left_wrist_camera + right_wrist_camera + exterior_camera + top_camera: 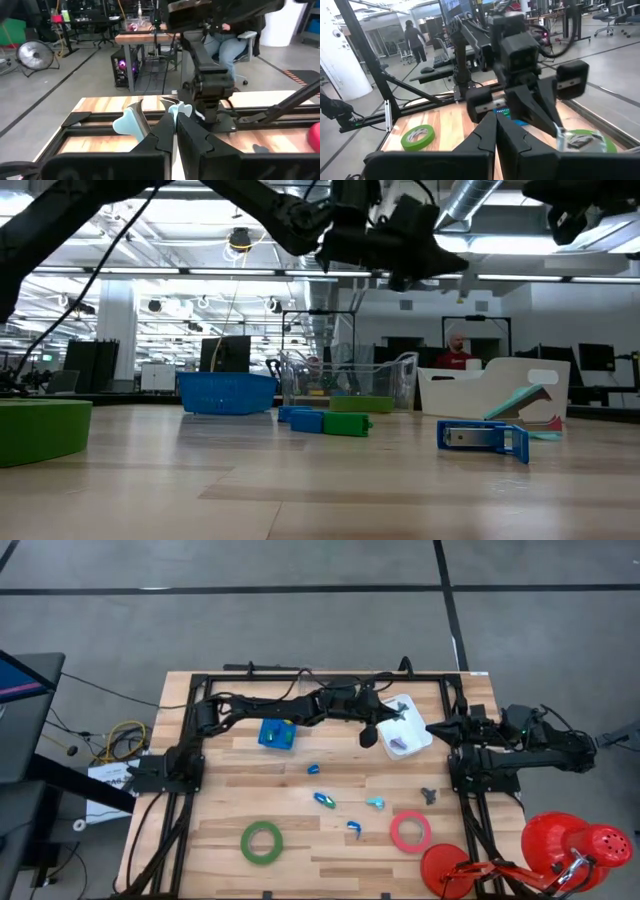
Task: Pick and place Stapler, Stapler remover, tape
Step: Put the gray staple remover into the white bin, then put the top blue stapler into the blue bin
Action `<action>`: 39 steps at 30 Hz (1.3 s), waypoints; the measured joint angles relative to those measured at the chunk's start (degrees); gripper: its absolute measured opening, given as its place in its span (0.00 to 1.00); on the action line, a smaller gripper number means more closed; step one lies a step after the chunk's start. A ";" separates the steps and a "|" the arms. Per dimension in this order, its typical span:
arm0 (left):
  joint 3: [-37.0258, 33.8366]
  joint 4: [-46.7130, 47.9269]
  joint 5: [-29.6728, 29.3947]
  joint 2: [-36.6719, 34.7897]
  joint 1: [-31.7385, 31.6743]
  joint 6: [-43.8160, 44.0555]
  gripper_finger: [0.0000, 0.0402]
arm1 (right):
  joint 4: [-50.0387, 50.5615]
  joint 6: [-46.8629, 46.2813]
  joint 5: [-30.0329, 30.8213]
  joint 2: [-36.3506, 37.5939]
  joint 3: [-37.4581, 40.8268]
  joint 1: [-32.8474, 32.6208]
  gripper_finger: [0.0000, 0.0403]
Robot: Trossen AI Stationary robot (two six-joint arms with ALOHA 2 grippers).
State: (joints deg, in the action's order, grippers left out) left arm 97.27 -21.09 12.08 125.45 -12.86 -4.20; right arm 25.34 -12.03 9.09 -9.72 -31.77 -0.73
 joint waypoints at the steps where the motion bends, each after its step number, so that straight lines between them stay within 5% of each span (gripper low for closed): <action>1: 0.31 -0.15 -0.21 0.63 -0.11 -0.01 0.02 | -0.02 0.00 0.00 0.00 0.00 0.00 0.00; 24: 0.45 -2.53 -8.23 7.54 -1.47 -2.60 0.09 | 2.87 0.00 -0.05 0.02 0.02 0.00 0.00; 39: 0.31 7.28 -8.11 4.06 -1.32 -0.50 0.46 | 3.13 0.02 -0.05 0.02 0.04 0.00 0.00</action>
State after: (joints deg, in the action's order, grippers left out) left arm 97.58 -13.81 3.97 129.51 -14.17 -4.70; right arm 28.47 -12.01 9.04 -9.69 -31.73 -0.73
